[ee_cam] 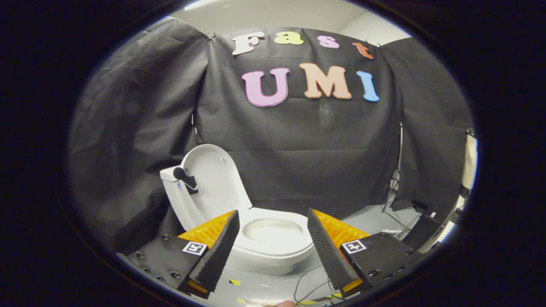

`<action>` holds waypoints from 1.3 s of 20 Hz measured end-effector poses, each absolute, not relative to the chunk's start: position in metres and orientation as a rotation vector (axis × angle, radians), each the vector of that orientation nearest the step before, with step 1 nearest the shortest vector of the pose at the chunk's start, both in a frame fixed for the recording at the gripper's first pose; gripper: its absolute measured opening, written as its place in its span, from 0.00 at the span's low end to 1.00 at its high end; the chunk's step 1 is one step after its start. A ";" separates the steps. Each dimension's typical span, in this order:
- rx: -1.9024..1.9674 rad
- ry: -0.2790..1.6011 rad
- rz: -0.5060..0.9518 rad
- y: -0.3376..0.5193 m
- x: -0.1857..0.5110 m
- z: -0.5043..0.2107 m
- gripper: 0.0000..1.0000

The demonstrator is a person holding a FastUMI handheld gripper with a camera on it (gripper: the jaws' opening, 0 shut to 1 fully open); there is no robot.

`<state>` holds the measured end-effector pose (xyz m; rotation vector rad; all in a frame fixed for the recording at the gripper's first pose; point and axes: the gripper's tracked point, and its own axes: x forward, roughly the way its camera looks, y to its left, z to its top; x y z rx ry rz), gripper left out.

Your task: Open the toilet lid.

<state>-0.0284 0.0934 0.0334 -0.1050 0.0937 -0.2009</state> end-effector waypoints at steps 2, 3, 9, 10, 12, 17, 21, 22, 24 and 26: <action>-0.116 0.102 -0.197 0.095 -0.029 0.032 0.99; -0.118 0.106 -0.198 0.095 -0.029 0.032 0.99; -0.118 0.121 -0.218 0.090 -0.028 0.027 0.99; -0.118 0.123 -0.213 0.090 -0.027 0.026 0.99; -0.116 0.129 -0.198 0.088 -0.022 0.029 0.99; -0.150 0.101 -0.211 0.041 0.001 0.089 0.99; -0.167 -0.002 -0.171 0.043 -0.004 0.131 0.98; -0.172 -0.011 -0.172 0.041 -0.007 0.132 0.98; -0.178 -0.008 -0.175 0.038 -0.011 0.133 0.99; -0.189 -0.007 -0.178 0.036 -0.014 0.134 0.99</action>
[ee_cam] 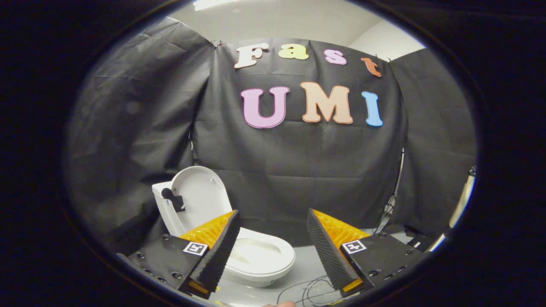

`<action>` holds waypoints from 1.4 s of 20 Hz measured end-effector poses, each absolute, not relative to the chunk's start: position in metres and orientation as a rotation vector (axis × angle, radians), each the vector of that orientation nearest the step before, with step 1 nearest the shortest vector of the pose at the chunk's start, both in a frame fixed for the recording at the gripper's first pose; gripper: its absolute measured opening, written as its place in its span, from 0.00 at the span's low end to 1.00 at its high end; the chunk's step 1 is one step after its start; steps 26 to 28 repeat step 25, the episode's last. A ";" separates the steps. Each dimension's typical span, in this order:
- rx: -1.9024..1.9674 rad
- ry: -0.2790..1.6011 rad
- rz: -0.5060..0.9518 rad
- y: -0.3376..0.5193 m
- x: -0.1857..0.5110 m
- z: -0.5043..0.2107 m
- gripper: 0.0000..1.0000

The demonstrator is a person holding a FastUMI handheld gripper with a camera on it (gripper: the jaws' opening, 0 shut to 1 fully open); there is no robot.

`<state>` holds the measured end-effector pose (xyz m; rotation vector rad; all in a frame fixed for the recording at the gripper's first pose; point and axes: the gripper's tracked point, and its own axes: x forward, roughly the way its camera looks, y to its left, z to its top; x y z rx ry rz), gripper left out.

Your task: Open the toilet lid.

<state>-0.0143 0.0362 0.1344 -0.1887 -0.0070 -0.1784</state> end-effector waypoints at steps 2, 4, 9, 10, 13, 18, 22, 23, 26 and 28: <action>-0.182 -0.006 -0.180 0.034 -0.016 0.132 0.99; -0.167 -0.007 -0.181 0.032 -0.018 0.128 0.99; -0.168 -0.018 -0.179 0.027 -0.026 0.123 0.99; -0.167 -0.029 -0.177 0.026 -0.028 0.124 0.99; -0.156 -0.040 -0.186 0.019 -0.027 0.122 0.99; -0.144 -0.010 -0.223 0.003 -0.028 0.108 0.99; -0.164 -0.019 -0.221 -0.002 -0.023 0.105 0.99; -0.171 -0.007 -0.224 -0.004 -0.021 0.102 0.99; -0.160 0.004 -0.218 -0.003 -0.016 0.101 0.99; -0.160 0.004 -0.218 -0.003 -0.016 0.101 0.99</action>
